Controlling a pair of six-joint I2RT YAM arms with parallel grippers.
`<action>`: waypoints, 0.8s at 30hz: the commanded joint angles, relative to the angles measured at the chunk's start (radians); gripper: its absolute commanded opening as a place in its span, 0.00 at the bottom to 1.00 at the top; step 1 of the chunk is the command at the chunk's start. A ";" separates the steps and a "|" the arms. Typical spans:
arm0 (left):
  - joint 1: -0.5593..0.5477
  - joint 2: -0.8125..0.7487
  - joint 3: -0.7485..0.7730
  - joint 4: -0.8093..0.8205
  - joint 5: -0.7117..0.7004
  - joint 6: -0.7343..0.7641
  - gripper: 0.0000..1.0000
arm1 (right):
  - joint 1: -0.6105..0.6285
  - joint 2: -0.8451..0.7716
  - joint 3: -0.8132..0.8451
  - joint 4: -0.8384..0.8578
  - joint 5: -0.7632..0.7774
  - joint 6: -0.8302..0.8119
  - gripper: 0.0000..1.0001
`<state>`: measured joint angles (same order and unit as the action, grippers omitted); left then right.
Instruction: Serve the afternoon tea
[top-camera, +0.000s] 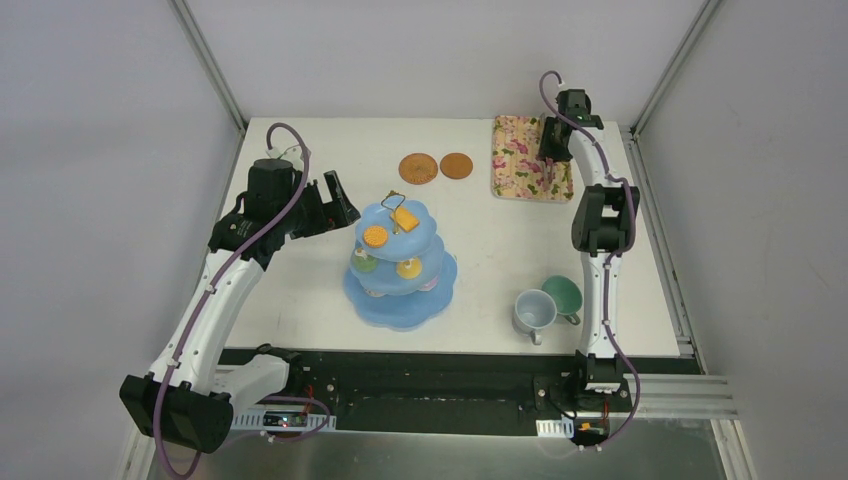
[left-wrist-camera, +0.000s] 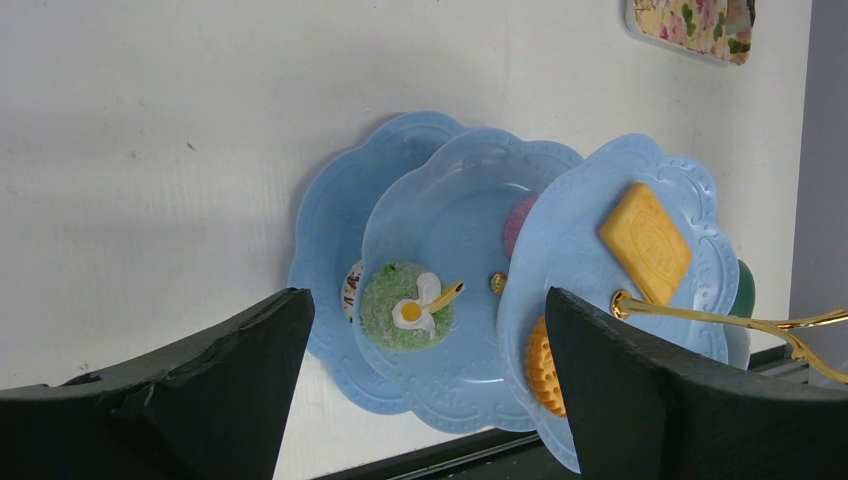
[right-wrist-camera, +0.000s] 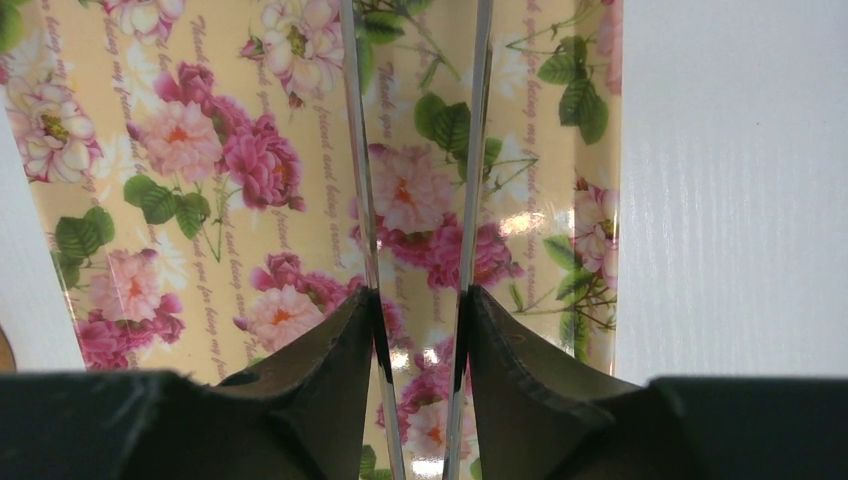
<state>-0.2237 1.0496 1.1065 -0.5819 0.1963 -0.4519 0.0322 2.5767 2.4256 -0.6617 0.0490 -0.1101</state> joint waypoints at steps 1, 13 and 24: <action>-0.009 -0.002 0.037 0.013 -0.018 0.018 0.90 | 0.007 -0.070 0.038 0.017 0.016 0.010 0.32; -0.009 -0.044 0.031 0.031 -0.008 -0.005 0.90 | -0.051 -0.379 -0.304 0.060 -0.136 0.195 0.18; -0.009 -0.083 0.020 0.040 0.014 -0.034 0.90 | -0.107 -0.655 -0.668 0.088 -0.325 0.320 0.13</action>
<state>-0.2237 0.9943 1.1065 -0.5797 0.2008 -0.4690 -0.0601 2.0495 1.8488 -0.6086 -0.1528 0.1322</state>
